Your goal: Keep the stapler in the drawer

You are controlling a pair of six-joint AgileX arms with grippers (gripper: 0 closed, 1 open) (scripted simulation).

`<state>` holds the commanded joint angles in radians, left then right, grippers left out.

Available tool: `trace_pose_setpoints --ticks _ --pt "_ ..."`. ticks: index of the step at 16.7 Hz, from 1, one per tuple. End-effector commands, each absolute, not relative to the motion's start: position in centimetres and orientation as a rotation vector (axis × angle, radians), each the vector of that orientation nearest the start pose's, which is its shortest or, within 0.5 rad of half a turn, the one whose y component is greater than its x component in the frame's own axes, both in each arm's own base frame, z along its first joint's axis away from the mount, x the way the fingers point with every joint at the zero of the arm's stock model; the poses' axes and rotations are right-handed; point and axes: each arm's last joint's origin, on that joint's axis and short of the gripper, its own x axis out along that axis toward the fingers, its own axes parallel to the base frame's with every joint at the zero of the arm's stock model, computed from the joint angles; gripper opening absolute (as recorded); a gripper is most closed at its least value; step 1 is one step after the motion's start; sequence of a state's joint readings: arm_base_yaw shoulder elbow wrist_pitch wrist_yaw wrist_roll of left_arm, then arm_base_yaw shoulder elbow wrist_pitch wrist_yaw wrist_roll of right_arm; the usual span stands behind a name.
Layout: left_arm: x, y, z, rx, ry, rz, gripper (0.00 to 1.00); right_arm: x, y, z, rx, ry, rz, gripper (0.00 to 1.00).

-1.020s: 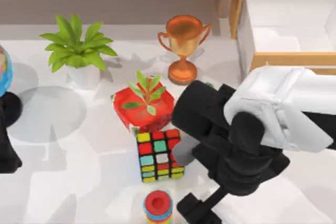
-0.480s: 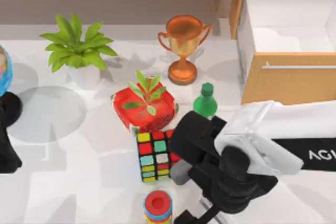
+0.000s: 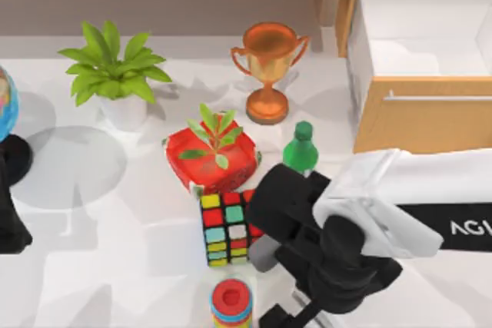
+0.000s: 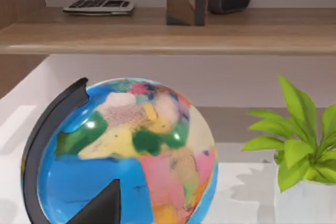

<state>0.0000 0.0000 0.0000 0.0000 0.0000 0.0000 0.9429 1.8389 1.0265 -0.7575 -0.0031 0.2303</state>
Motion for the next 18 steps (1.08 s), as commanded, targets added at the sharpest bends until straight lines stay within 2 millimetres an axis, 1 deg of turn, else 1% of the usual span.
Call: trace_pose_setpoints --ticks 9,10,18 --pt "10.57 -0.12 16.00 0.000 0.000 0.000 1.00 17.95 25.01 11.86 -0.558 1.498 0.564 0.02" --pt "10.57 -0.12 16.00 0.000 0.000 0.000 1.00 17.95 25.01 11.86 -0.558 1.498 0.564 0.00" --pt "10.57 -0.12 16.00 0.000 0.000 0.000 1.00 17.98 24.98 11.89 -0.556 1.497 0.563 0.00"
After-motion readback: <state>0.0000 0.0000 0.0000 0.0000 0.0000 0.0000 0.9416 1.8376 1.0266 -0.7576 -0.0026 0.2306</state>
